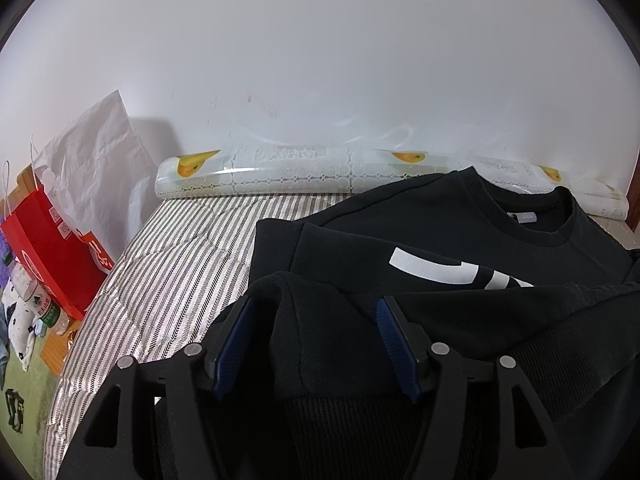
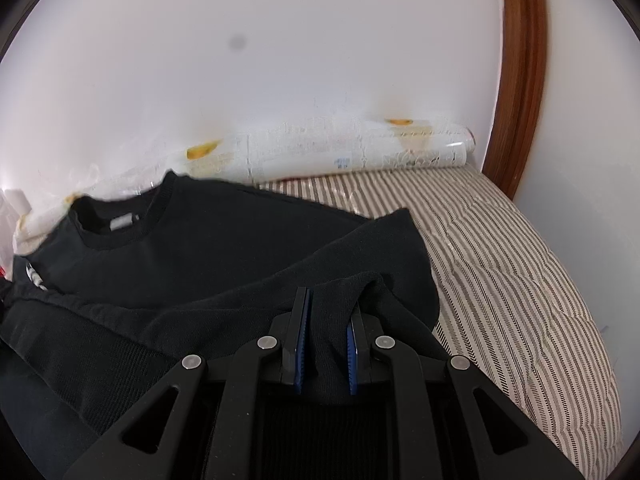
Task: Fold small clothes
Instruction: 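Hold the folded hem over the collar with both grippers, then open both grippers to release the hem onto the sweatshirt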
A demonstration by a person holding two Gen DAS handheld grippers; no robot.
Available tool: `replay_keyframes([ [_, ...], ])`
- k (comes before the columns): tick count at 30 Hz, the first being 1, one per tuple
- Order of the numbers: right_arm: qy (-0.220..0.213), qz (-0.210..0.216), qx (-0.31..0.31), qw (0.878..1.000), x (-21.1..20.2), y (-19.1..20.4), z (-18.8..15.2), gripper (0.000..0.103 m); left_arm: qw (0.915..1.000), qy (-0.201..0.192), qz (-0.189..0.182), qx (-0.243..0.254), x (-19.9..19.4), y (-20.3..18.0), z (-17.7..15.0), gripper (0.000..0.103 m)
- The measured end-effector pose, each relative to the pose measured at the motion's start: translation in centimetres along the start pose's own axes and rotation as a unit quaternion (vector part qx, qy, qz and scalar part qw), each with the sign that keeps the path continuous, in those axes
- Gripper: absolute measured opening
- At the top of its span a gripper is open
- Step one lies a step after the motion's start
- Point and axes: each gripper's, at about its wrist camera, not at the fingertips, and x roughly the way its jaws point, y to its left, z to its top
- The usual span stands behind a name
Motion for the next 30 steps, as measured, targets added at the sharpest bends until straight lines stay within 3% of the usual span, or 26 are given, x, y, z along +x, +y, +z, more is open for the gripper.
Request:
replay_keyframes([
  [12, -0.012, 0.003, 0.007, 1.000, -0.9, -0.1, 0.2, 0.019, 0.9991, -0.035, -0.024, -0.005, -1.3, 0.4, -0.1, 0.076],
  [14, -0.012, 0.002, 0.006, 1.000, -1.3, 0.0, 0.4, 0.024, 0.9988, -0.044, -0.022, 0.000, -1.6, 0.2, -0.2, 0.078],
  [16, -0.019, 0.007, 0.002, 1.000, -1.9, 0.2, 0.5, 0.038, 0.9984, -0.051, -0.023, 0.007, -1.9, 0.0, -0.2, 0.079],
  [18, -0.031, 0.011, -0.004, 0.999, -2.7, 0.8, 0.5, 0.061, 0.9983, -0.053, -0.019, 0.014, -2.0, -0.2, -0.2, 0.079],
  [22, -0.048, 0.004, -0.028, 0.998, -4.4, 2.6, 0.5, 0.062, 0.9984, -0.052, -0.019, 0.015, -2.5, -0.1, -0.3, 0.079],
  [26, -0.054, 0.025, -0.030, 0.998, -6.3, 3.8, 0.1, 0.062, 0.9982, -0.054, -0.027, 0.009, -3.6, 0.0, -0.2, 0.079],
  [30, -0.052, 0.008, -0.047, 0.998, -8.0, 4.8, -0.6, 0.062, 0.9978, -0.054, -0.033, 0.020, -4.9, -0.1, -1.1, 0.079],
])
